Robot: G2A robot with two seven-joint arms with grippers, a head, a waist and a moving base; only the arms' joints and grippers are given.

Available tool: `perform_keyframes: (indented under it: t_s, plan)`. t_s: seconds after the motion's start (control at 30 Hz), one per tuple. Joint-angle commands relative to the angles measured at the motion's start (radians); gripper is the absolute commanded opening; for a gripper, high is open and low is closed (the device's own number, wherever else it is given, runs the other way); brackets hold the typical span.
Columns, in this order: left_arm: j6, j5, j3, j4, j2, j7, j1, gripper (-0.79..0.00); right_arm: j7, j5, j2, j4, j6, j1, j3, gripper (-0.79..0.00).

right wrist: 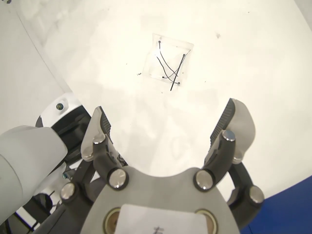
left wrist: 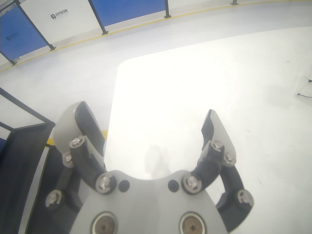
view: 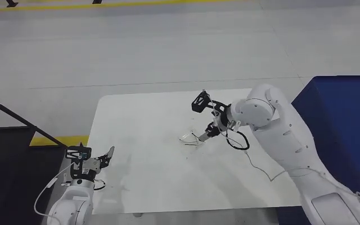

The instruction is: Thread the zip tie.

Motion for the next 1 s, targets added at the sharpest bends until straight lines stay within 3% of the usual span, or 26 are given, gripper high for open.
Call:
perform_keyframes:
  t_s: [0.0,0.1,0.27,0.4,0.5,0.67,0.73,0.77,0.83,0.9,0.93,0.97]
  plan:
    - [0.0,0.0,0.0,0.0,0.0,0.0,0.0,0.0,-0.003,0.132,0.002,0.126,-0.002,0.15,-0.152,0.0]
    - [0.0,0.0,0.0,0.0,0.0,0.0,0.0,0.0,-0.003,0.215,-0.004,0.232,-0.002,0.284,-0.29,0.0]
    - [0.0,0.0,0.0,0.0,0.0,0.0,0.0,0.0,-0.003,0.215,-0.004,0.232,-0.002,0.284,-0.29,0.0]
    - [0.0,0.0,0.0,0.0,0.0,0.0,0.0,0.0,-0.012,0.303,-0.004,0.247,-0.01,0.275,-0.319,0.0]
    - [0.0,0.0,0.0,0.0,0.0,0.0,0.0,0.0,-0.003,0.452,-0.021,0.31,-0.001,0.309,-0.368,0.0]
    - [0.0,0.0,0.0,0.0,0.0,0.0,0.0,0.0,-0.003,0.664,-0.081,0.485,-0.001,0.421,-0.579,0.0]
    - [0.0,0.0,0.0,0.0,0.0,0.0,0.0,0.0,-0.003,0.722,-0.108,0.521,-0.001,0.455,-0.657,-0.092]
    - [0.0,0.0,0.0,0.0,0.0,0.0,0.0,0.0,-0.003,0.727,-0.122,0.544,-0.001,0.472,-0.697,-0.08]
    - [0.0,0.0,0.0,0.0,0.0,0.0,0.0,0.0,-0.003,0.682,-0.151,0.578,-0.002,0.479,-0.72,-0.286]
    - [0.0,0.0,0.0,0.0,0.0,0.0,0.0,0.0,-0.003,0.66,-0.182,0.615,-0.002,0.463,-0.72,-0.286]
    - [0.0,0.0,0.0,0.0,0.0,0.0,0.0,0.0,-0.003,0.642,-0.196,0.647,-0.002,0.457,-0.72,-0.388]
    - [0.0,0.0,0.0,0.0,0.0,0.0,0.0,0.0,-0.003,0.617,-0.211,0.673,-0.002,0.451,-0.72,-0.413]
